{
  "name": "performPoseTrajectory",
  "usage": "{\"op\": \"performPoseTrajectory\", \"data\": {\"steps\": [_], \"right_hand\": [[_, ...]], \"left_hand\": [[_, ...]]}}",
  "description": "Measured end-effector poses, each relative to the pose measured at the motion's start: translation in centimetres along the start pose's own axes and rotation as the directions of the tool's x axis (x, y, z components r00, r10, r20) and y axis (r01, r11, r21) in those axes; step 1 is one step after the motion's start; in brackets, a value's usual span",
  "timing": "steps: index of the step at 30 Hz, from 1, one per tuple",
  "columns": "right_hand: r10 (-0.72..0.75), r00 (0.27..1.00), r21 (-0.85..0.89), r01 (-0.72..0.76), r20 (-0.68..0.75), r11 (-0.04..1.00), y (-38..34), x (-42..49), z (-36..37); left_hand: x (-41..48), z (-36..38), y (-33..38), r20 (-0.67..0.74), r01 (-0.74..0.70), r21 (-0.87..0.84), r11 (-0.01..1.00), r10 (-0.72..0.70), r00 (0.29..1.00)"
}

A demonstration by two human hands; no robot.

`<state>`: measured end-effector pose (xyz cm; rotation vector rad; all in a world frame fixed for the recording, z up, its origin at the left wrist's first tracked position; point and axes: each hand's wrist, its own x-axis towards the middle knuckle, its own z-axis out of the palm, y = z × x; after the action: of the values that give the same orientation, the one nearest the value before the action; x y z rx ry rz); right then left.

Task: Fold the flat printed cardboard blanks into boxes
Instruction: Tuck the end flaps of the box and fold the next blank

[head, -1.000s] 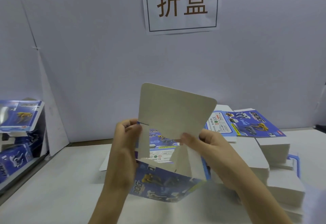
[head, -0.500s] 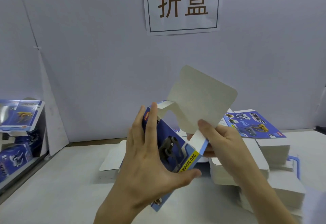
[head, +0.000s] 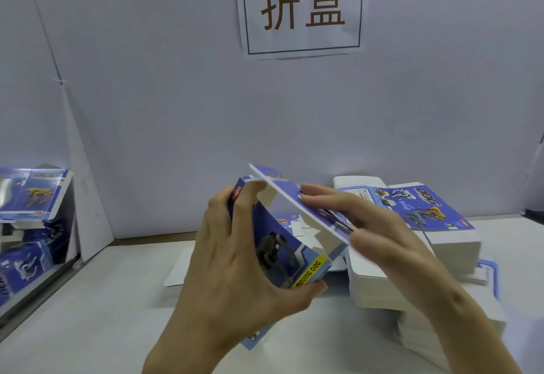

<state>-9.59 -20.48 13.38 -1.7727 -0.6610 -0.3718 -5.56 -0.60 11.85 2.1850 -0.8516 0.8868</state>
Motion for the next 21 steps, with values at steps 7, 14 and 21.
{"op": "performPoseTrajectory", "data": {"steps": [7, 14, 21], "right_hand": [[0.111, 0.982, -0.037, -0.118, -0.156, 0.992, -1.1, 0.3, 0.8], [0.197, 0.980, 0.191, -0.188, -0.030, 0.963, 0.1, 0.4, 1.2], [0.126, 0.975, 0.078, -0.113, -0.182, 0.991, 1.3, 0.9, 1.4]], "left_hand": [[-0.2, 0.7, 0.2, 0.021, -0.138, 0.231, 0.963, 0.137, 0.990], [-0.1, 0.5, -0.6, -0.006, -0.156, 0.262, 0.952, 0.164, 0.987], [-0.1, 1.3, -0.4, -0.024, -0.185, 0.290, 0.939, 0.200, 0.979]]}}
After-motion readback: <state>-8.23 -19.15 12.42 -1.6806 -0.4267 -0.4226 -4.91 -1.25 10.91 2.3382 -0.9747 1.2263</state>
